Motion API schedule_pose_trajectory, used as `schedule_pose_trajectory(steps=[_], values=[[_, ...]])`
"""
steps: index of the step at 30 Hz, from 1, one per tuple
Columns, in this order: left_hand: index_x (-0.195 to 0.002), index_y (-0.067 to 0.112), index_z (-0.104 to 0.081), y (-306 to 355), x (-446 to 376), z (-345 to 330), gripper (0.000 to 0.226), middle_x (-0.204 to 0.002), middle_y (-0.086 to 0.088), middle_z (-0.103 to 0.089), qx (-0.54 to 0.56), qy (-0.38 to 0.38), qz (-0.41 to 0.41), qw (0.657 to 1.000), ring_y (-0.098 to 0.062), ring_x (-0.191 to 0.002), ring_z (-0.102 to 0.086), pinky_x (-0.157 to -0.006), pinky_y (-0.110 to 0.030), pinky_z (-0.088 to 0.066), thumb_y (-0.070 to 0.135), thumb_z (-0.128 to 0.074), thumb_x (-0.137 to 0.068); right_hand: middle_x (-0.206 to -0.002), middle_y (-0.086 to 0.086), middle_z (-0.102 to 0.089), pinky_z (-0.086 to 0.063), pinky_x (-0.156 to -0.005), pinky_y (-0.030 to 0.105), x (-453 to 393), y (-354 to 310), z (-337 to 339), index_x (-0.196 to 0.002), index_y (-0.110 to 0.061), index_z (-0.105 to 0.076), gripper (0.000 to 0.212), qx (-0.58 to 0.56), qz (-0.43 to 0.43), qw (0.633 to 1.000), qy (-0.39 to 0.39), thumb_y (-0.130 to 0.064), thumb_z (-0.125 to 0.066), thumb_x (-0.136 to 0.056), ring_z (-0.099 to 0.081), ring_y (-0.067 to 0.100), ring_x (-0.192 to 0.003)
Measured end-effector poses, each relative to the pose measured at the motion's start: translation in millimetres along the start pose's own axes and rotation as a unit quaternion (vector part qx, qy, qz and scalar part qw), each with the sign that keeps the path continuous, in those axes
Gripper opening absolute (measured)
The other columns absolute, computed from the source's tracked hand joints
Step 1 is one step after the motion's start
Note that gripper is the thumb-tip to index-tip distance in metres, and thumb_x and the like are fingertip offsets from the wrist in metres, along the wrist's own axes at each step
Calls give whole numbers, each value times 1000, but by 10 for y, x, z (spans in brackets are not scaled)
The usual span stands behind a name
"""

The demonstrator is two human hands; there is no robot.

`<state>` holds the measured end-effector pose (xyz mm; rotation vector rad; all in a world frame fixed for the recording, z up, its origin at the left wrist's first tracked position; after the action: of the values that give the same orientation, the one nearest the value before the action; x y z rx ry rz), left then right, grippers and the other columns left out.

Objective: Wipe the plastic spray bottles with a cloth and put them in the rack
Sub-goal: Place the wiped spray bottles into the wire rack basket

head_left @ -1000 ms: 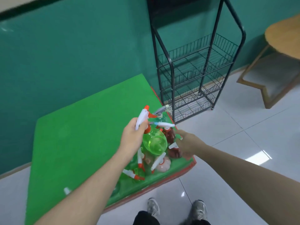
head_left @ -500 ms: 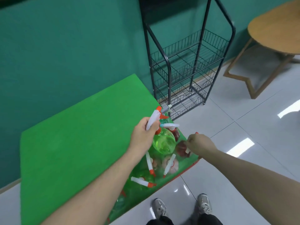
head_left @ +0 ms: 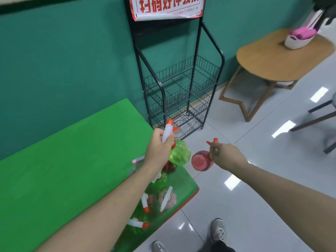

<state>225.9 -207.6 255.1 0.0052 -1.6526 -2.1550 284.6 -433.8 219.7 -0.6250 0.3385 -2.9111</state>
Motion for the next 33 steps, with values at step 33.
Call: schedule_pose_trajectory(steps=[33], values=[[-129,20,-52,1398,-3027,-1409,30,-113,5,-66,1,230,21,973,-9,-79,-58,-59,-15,-42,36,-35,-110,-75,3,-65,-37,-42,23,-3278,321,2596,-118,-29,-63,26,-125,229,964,55,-19,-47,-100,-48,12,-48]])
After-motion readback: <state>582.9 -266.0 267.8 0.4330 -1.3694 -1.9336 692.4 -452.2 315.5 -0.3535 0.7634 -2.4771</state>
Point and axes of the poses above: each hand's wrist, its own x-axis away from the middle knuckle, its own z-axis out of the back of the hand, y = z × x, the point moved 3 cm from there along -x, towards the middle knuckle
